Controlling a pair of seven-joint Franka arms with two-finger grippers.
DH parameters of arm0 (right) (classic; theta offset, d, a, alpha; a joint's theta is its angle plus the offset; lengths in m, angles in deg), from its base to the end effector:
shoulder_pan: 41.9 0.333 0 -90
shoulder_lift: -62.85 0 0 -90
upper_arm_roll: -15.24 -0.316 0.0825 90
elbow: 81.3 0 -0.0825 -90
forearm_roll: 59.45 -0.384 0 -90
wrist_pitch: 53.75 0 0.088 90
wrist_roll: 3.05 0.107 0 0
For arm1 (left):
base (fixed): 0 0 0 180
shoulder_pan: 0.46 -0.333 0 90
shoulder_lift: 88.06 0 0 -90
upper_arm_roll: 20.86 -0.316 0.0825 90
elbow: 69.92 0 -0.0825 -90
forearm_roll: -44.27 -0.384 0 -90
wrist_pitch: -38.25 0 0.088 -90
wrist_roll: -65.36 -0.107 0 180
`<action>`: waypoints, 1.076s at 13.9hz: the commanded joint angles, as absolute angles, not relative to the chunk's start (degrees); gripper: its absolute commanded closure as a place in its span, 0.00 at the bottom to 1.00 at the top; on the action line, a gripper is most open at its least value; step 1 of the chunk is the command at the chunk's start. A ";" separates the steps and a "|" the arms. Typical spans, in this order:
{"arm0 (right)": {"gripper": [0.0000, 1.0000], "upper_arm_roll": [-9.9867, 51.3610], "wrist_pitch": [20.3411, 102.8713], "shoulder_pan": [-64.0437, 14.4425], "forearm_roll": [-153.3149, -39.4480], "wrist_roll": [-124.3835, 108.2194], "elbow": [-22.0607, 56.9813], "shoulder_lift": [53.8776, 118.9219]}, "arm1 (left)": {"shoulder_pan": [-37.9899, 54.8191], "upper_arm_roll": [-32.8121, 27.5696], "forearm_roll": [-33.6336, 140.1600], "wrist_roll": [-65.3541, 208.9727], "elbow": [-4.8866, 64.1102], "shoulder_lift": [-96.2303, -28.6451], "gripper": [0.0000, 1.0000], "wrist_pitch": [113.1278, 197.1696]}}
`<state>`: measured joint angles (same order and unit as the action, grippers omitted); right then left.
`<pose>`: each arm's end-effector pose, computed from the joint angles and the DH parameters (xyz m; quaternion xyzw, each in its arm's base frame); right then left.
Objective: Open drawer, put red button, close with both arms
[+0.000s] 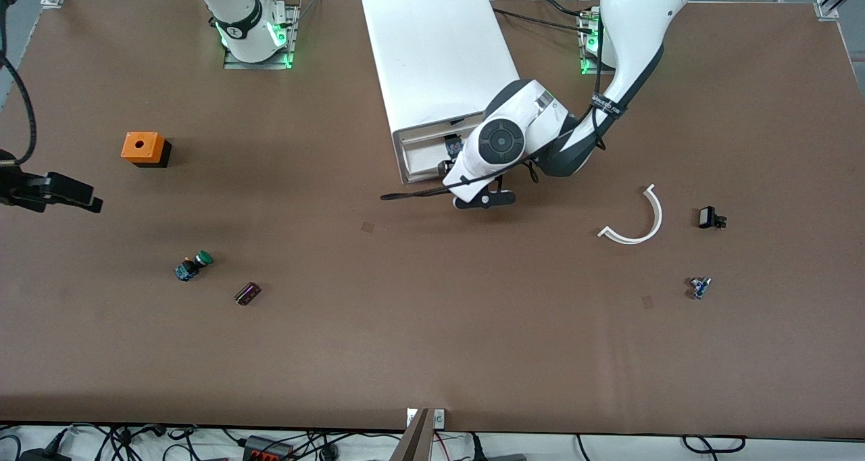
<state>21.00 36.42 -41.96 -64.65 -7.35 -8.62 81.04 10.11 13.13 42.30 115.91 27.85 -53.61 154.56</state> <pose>0.6472 -0.0453 0.5770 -0.9995 0.0112 0.0028 0.0301 0.4896 -0.4261 0.2795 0.9825 0.0692 -0.1690 0.0358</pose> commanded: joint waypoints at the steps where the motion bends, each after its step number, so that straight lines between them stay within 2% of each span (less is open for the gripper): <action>1: 0.00 19.46 37.31 -42.43 -62.88 -7.97 -5.01 78.23 | 6.84 17.71 42.69 118.17 30.97 -55.98 0.00 153.39; 5: 0.00 19.63 37.39 -42.34 -61.29 -7.97 -3.52 77.88 | 6.66 18.69 42.69 119.24 32.21 -56.15 0.00 152.34; 9: 0.00 19.63 39.58 -42.25 -61.47 -7.97 2.36 74.19 | 4.64 18.96 42.43 118.27 30.72 -58.61 0.00 149.09; 15: 0.00 19.63 46.35 -42.16 -61.38 -7.97 16.24 65.67 | -3.70 18.60 41.28 110.99 22.90 -58.97 0.00 141.44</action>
<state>20.17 43.07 -41.92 -62.06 -7.67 8.57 71.11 -0.47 18.13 42.03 114.73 25.27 -58.61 144.06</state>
